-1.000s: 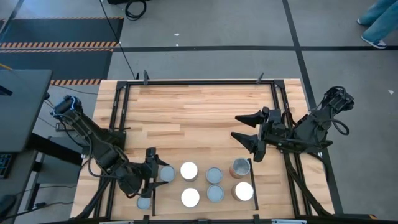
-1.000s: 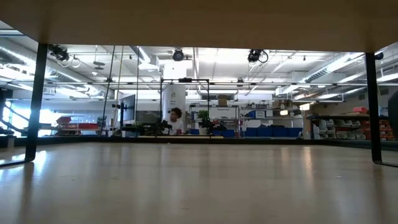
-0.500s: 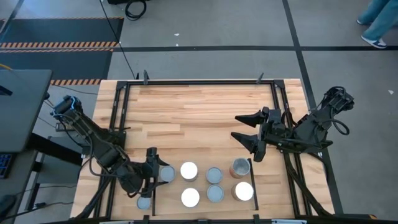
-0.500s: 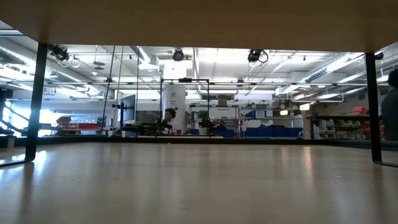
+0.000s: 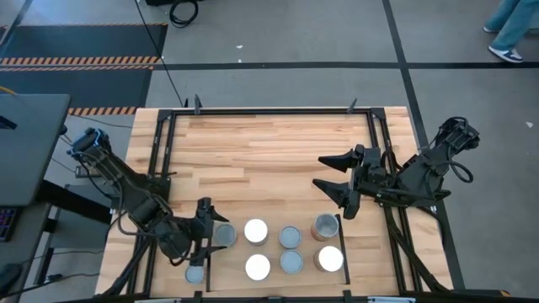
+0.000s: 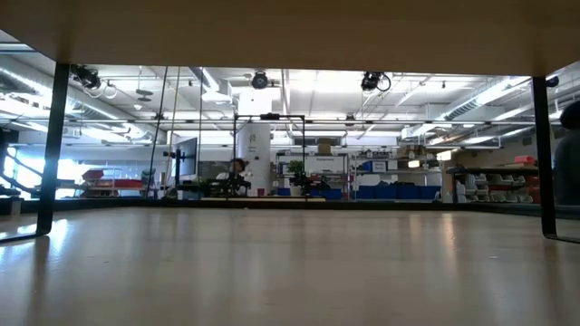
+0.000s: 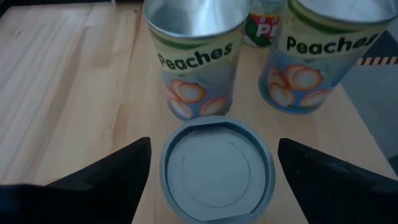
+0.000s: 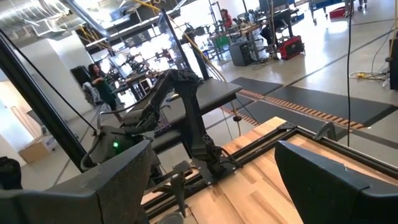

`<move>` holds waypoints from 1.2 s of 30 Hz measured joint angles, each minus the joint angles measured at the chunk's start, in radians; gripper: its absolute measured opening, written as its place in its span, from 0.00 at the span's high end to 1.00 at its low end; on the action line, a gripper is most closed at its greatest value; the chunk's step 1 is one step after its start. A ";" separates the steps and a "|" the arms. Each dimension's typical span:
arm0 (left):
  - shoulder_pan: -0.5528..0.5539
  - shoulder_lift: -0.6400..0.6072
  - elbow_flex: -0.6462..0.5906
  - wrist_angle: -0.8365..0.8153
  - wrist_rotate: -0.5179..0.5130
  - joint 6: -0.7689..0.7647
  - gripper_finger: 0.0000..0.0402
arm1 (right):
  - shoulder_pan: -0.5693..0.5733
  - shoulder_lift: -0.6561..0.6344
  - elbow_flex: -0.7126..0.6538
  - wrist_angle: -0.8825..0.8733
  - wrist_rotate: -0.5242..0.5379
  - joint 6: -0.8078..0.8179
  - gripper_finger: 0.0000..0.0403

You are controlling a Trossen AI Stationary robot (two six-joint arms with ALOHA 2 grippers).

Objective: Pick and place cans onto a shelf
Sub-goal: Put the small canned carrots on the shelf

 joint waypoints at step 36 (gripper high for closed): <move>0.000 -0.404 0.001 0.045 -0.163 -0.176 0.27 | -0.103 -0.158 -0.121 0.045 -0.164 -0.263 0.14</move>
